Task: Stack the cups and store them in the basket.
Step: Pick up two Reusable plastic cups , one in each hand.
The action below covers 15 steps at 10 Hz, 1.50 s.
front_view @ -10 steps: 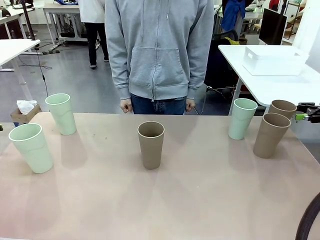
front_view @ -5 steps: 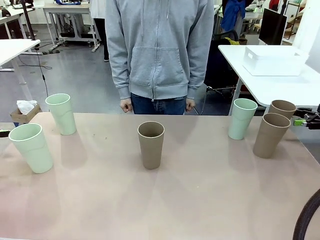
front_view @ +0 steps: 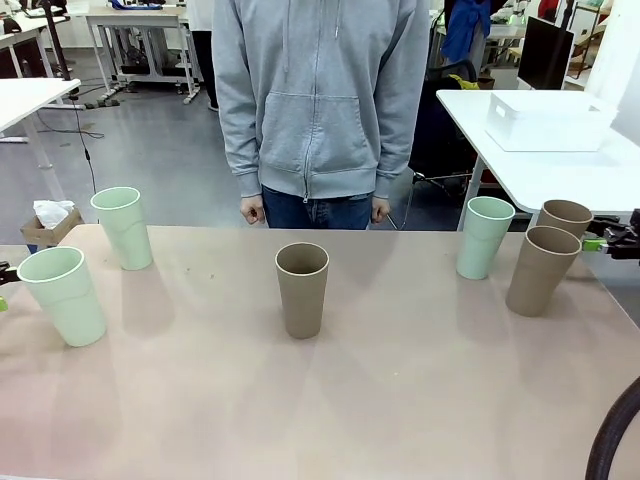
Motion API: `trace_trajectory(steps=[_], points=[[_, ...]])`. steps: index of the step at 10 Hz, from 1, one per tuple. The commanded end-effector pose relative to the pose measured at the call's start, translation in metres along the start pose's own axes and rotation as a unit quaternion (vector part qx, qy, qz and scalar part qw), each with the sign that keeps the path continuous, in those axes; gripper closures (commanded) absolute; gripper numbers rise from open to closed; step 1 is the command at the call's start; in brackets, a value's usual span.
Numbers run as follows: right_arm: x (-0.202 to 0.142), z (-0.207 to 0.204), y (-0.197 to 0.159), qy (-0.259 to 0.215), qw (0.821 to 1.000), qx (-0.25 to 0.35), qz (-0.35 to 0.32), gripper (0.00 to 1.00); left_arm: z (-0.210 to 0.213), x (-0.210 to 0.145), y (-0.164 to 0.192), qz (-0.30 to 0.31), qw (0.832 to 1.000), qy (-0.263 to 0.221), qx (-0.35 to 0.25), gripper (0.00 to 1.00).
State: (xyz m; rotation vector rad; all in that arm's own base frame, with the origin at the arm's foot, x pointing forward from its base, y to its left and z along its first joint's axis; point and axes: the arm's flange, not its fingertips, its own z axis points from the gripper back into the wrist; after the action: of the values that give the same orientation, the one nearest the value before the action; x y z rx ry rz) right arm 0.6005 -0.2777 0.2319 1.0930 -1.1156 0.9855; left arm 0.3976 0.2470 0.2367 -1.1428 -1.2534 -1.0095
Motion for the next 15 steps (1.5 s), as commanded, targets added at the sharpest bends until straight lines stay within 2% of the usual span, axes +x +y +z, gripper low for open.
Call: trace_trajectory(steps=[1,5,10,15], points=[[0.0,-0.001,0.0,-0.001,1.0,0.0,0.0,0.0,0.0,-0.001,-0.001,0.0,1.0,-0.003,0.001,0.0],[-0.003,-0.008,0.005,-0.014,1.0,-0.018,0.01,0.0,-0.02,-0.018,-0.006,-0.029,0.999,-0.021,0.003,0.0],[-0.005,-0.013,0.008,-0.024,0.999,-0.031,0.014,0.0,-0.03,-0.023,-0.008,-0.041,0.999,0.01,0.0,0.0],[-0.003,-0.015,0.008,-0.019,0.999,-0.027,0.013,0.0,-0.038,-0.029,-0.01,-0.054,0.996,0.055,-0.042,0.0]])
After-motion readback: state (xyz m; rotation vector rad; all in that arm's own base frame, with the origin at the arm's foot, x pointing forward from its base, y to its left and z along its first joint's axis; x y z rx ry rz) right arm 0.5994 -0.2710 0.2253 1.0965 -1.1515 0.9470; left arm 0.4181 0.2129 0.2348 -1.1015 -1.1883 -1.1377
